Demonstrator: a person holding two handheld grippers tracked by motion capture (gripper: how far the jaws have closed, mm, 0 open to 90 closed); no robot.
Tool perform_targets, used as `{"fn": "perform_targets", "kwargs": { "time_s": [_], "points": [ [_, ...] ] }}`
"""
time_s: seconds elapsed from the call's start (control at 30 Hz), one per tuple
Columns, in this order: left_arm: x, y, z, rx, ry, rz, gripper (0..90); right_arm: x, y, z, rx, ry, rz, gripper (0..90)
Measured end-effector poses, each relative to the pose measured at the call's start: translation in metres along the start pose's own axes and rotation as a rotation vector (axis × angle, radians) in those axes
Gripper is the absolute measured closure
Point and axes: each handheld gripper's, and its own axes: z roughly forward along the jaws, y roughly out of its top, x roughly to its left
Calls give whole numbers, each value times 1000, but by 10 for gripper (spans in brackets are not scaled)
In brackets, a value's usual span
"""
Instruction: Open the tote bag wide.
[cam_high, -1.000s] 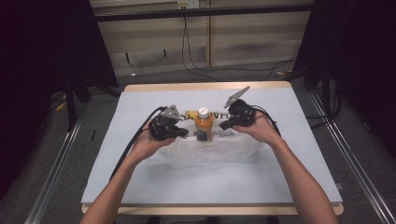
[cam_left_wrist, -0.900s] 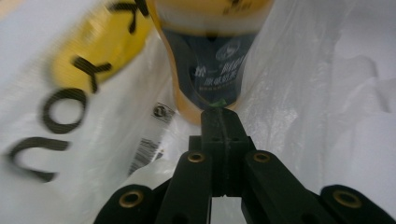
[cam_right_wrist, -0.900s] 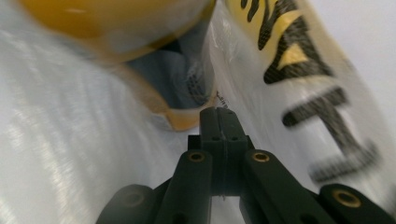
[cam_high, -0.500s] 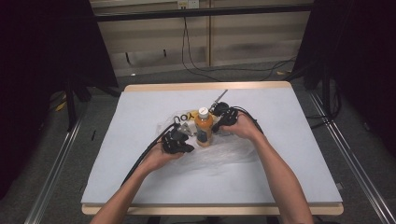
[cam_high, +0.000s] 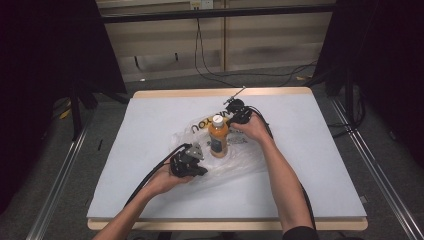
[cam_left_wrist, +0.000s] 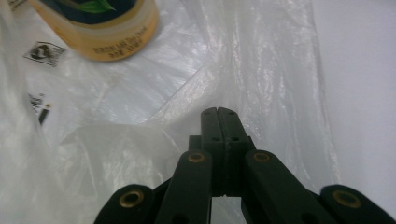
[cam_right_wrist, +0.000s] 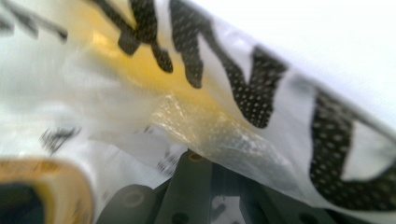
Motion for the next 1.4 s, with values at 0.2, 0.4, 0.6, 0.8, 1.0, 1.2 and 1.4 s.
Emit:
{"fn": "perform_targets", "kwargs": {
  "time_s": [0.2, 0.4, 0.6, 0.8, 1.0, 1.2, 1.4],
  "points": [
    [-6, -1, 0, 2, 23, 22, 900, -6, 8, 8, -44, -51, 44, 900],
    [-2, -1, 0, -8, 10, 6, 900, -4, 15, 15, -73, -78, 67, 900],
    [10, -4, -1, -23, 26, -27, 900, -4, 17, 19, -95, -93, 79, 900],
    [22, -16, -5, -74, -7, -96, 900, -5, 14, 19, -124, -82, 92, 900],
    [26, -15, -5, -79, 18, -116, 900, -2, 14, 18, -112, -72, 84, 900],
    [37, -18, -8, -75, 48, -162, 900, 1, 18, 22, -111, -57, 76, 900],
    [37, -20, -7, -92, 56, -161, 900, 3, 20, 20, -97, -77, 62, 900]
  ]
}}
